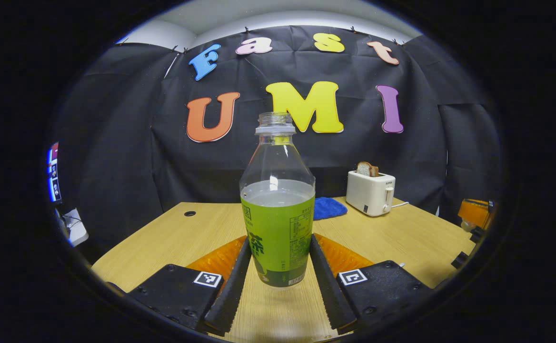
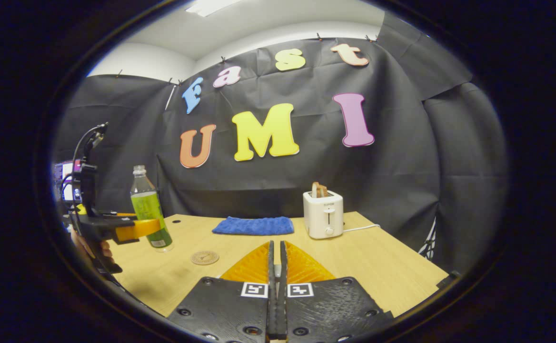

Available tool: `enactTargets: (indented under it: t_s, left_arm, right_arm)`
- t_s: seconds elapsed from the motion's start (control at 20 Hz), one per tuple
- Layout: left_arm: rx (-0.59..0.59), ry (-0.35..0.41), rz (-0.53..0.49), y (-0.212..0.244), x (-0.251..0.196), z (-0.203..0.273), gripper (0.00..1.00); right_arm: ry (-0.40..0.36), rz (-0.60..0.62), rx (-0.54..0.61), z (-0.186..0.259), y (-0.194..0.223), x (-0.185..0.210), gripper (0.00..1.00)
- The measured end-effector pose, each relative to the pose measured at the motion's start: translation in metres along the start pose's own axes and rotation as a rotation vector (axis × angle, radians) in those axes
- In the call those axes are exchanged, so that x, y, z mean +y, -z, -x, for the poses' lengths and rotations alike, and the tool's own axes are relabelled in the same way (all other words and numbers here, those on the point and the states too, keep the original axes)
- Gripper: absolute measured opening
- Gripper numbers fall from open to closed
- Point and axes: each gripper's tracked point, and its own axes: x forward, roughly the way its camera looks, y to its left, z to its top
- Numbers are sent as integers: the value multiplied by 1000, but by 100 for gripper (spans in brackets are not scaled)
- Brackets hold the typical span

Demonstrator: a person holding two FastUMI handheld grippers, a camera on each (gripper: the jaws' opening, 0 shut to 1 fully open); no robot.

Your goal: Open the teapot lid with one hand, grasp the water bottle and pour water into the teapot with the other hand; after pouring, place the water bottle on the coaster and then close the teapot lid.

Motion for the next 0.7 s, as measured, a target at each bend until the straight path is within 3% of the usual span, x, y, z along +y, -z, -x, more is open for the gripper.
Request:
enactTargets:
  t_s: [0.3,0.7]
  left_arm:
    - [-8,-3,17,6,0,-58,74]
    - [73,-10,-2,54,4,-112,75]
  right_arm:
    - [-12,4,30,-13,15,5,0]
    - [5,5,85,-32,42,-6,0]
